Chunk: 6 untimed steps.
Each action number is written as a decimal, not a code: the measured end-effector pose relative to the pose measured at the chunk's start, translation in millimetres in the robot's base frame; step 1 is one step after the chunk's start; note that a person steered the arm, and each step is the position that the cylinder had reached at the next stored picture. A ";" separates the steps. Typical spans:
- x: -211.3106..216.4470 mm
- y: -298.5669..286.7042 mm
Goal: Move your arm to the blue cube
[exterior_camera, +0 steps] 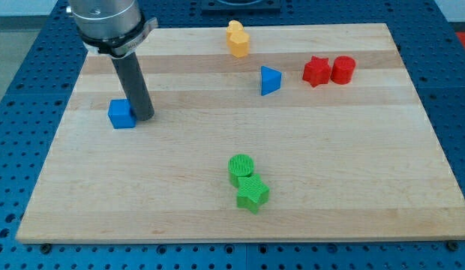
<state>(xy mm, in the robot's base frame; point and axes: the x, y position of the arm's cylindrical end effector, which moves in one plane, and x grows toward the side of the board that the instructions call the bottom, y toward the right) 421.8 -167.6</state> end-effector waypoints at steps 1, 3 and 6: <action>7.4 -17.9; 9.3 -42.7; -13.8 183.8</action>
